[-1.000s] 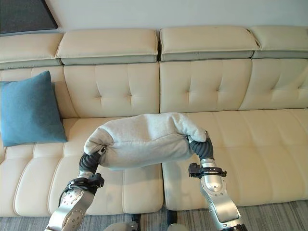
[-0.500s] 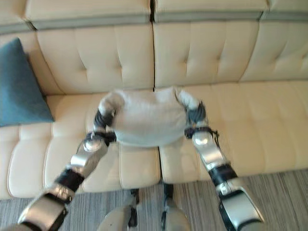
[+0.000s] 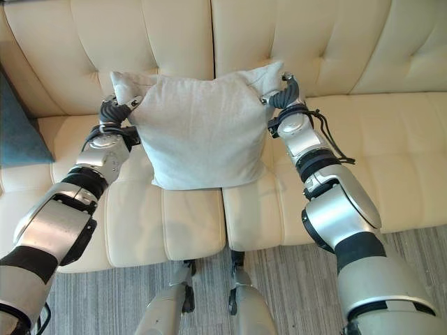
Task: Pick up all the scattered cushions and arrange them neatly on the sofa.
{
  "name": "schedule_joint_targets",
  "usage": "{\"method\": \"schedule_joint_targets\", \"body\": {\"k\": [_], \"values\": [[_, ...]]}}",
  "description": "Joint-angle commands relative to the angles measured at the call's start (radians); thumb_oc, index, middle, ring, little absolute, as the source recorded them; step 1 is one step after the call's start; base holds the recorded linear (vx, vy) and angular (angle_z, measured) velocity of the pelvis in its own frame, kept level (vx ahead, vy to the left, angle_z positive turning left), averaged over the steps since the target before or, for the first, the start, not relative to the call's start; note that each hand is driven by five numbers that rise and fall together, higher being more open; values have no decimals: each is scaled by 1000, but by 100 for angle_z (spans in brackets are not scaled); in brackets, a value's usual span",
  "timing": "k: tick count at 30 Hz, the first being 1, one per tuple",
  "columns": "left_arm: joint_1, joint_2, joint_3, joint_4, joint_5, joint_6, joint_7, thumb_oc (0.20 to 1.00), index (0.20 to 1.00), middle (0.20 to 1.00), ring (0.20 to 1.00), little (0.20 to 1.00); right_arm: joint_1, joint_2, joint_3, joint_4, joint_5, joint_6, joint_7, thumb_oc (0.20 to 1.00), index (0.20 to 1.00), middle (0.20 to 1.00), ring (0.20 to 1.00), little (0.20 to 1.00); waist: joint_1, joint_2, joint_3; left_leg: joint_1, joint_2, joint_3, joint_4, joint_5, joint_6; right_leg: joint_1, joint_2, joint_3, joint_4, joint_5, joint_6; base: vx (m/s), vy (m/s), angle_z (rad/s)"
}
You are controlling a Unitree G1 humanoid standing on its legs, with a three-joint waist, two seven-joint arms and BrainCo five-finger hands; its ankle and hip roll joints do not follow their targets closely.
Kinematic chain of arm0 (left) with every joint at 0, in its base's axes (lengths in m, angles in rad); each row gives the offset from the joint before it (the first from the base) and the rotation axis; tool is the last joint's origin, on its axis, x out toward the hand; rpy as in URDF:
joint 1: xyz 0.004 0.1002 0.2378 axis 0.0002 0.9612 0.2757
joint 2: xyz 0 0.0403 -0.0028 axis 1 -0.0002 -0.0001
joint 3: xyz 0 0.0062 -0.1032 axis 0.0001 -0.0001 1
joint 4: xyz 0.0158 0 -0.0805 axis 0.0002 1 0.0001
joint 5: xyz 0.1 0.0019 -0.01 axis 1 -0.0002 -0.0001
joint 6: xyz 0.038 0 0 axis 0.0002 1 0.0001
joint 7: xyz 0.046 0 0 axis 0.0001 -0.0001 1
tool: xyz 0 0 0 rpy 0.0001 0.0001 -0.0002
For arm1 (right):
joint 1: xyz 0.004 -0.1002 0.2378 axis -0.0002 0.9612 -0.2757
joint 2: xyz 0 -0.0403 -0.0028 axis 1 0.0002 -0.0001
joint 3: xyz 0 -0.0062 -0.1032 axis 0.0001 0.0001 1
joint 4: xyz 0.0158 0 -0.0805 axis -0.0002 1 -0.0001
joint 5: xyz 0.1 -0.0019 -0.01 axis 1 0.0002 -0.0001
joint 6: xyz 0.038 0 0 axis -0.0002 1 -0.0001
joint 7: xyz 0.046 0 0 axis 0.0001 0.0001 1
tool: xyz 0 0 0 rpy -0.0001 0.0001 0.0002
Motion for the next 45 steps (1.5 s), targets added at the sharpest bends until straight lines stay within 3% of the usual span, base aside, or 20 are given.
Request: {"method": "schedule_joint_targets", "body": {"k": [1,6,8,9,11,16,17,21,28,31,33,37,41,42,45], "values": [[-11,90,44,6,-106,-47,-12,1000,1000,1000,1000,1000,50,-79,-80,-14,268,-103,-62,1000,1000,1000,1000,1000,23,0,-24,77,-25,-19,-7,-139,-94,34,-16,-18,2,-164,48,38,37,-1],[200,175,200,-139,-134,-73,-14,1000,1000,1000,1000,1000,343,-86,-374,-181,540,-241,-63,1000,1000,1000,1000,1000,30,4,-40,104,-29,-30,-7,-151,-89,72,-21,-38,-5,-168,47,42,28,4],[256,197,207,-176,-89,-68,-24,1000,1000,1000,1000,1000,402,-93,-398,-188,548,-239,-44,1000,1000,1000,1000,1000,32,4,-51,117,-30,-33,-7,-160,-89,86,-22,-40,-5,-175,49,62,38,22],[362,251,234,-209,34,-54,-42,1000,1000,1000,1000,1000,521,-127,-461,-183,549,-223,-6,1000,1000,1000,1000,1000,37,4,-62,138,-34,-33,-7,-169,-87,107,-26,-48,-5,-180,50,33,60,8],[514,267,275,-287,114,-52,-63,1000,1000,1000,1000,1000,664,-133,-507,-213,510,-199,26,1000,1000,1000,1000,1000,41,3,-84,159,-36,-28,-7,-178,-84,128,-30,-50,-5,-182,54,54,71,0],[786,198,366,-404,223,-37,-72,1000,1000,1000,1000,1000,898,-88,-564,-343,362,-177,65,1000,1000,1000,1000,1000,39,-2,-121,197,-39,-23,-7,-192,-75,160,-35,-52,-5,-181,61,17,45,0],[920,131,419,-444,256,-23,-87,1000,1000,1000,1000,1000,1003,-84,-575,-392,221,-153,79,1000,1000,1000,1000,1000,38,-1,-141,218,-40,-21,-7,-198,-70,179,-37,-52,-5,-179,65,5,95,-4],[1152,18,485,-503,378,14,-113,1000,1000,1000,1000,1000,1185,-12,-627,-458,56,-118,106,1000,1000,1000,1000,1000,32,5,-189,249,-51,-18,-7,-212,-58,207,-44,-49,-5,-171,73,-30,110,-4],[1221,-62,475,-416,397,45,-163,1000,1000,1000,1000,1000,1290,38,-638,-364,-36,-74,140,1000,1000,1000,1000,1000,19,8,-200,263,-65,-14,-7,-221,-46,217,-58,-50,-5,-149,85,-99,108,0],[1234,-79,471,-357,408,44,-176,1000,1000,1000,1000,1000,1295,49,-615,-323,-67,-61,155,1000,1000,1000,1000,1000,19,10,-182,252,-62,12,-7,-214,-42,186,-62,-42,-5,-103,98,-176,49,-21],[1235,-80,463,-328,440,46,-178,1000,1000,1000,1000,1000,1294,61,-600,-312,-79,-60,167,1000,1000,1000,1000,1000,14,21,-161,237,-48,27,-7,-199,-37,175,-52,-34,40,-114,93,-236,27,-42],[1241,-107,436,-302,462,50,-185,1000,1000,1000,1000,1000,1299,76,-559,-270,-113,-68,177,1000,1000,1000,1000,1000,18,24,-160,225,-31,49,-7,-191,-33,212,-38,-49,249,-264,59,-149,-25,-24],[1231,-114,421,-238,491,57,-182,1000,1000,1000,1000,1000,1300,89,-531,-213,-129,-62,187,1000,1000,1000,1000,1000,38,-7,-182,216,-35,72,-7,-177,-42,327,-24,-40,153,-276,60,-162,-138,-14],[1227,-110,416,-233,511,55,-181,1000,1000,1000,1000,1000,1301,94,-504,-187,-163,-52,186,1000,1000,1000,1000,1000,50,-16,-185,196,-28,84,-7,-153,-49,353,-10,-58,75,-290,44,-249,-197,-21],[1212,-113,410,-204,522,62,-184,1000,1000,1000,1000,1000,1300,97,-480,-141,-183,-47,188,1000,1000,1000,1000,1000,45,-17,-180,181,-16,79,-7,-110,-68,365,20,-50,20,-300,23,-259,-225,-31]]}}
